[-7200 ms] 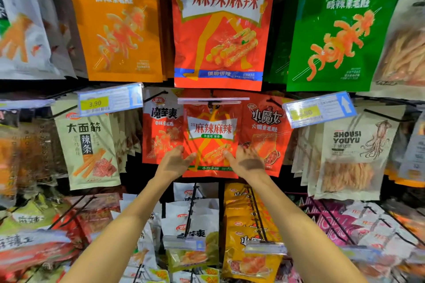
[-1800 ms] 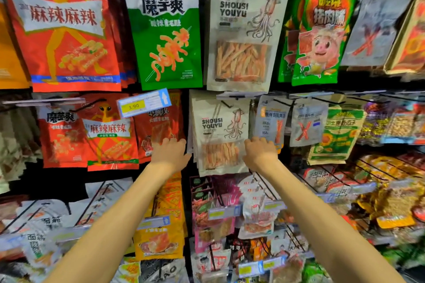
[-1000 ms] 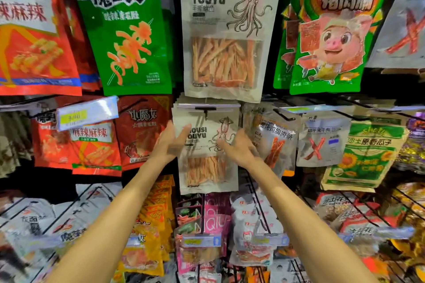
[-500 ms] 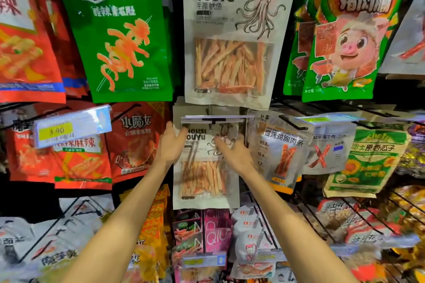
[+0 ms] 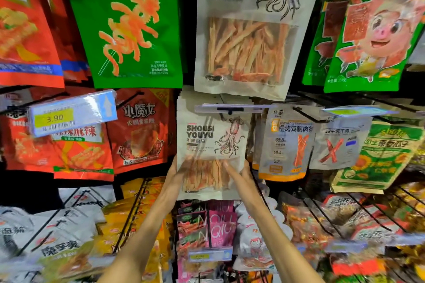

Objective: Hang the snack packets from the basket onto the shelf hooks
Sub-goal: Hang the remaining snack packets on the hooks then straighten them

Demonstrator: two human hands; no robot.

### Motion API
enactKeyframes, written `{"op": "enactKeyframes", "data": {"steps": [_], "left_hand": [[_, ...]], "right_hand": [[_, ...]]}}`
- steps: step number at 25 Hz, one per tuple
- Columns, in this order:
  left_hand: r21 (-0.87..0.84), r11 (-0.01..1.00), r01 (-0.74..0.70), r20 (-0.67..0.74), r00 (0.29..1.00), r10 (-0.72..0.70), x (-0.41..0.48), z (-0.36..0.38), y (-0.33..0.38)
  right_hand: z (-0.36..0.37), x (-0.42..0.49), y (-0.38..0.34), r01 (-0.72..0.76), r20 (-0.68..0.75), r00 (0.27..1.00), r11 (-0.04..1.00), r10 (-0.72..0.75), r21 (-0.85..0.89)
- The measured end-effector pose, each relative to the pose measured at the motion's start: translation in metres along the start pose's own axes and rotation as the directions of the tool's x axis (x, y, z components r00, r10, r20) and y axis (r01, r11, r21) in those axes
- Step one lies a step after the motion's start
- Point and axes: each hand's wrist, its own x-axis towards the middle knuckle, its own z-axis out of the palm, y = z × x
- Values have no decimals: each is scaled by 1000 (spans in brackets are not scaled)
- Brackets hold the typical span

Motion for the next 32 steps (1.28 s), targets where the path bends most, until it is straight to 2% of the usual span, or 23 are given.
{"op": "enactKeyframes", "data": {"steps": [5,8,22,26,29,32], "left_hand": [[22,1000,-22,11,1000,22,6,1,-2],[32,999,-8,0,1000,8,12,4,-1],[11,997,77,-64,995,-76,10,0,10],[23,995,97,-22,995,-97,11,0,6],[45,995,91,6,996,-91,10,1,5],[-8,998,56,48,997,-56,3,-3,7]], "right_hand": [[3,2,-6,50,-1,999,998,-50,-49],[7,5,-5,70,-50,996,996,-73,-54],[12,-5,-11,51,-88,994,993,-60,-103],[7,-14,-21,-3,-54,999,988,-6,-154],[3,-17,-26,16,-46,999,974,-27,-226],[-2,-20,-23,27,-55,997,959,-44,-283]]}}
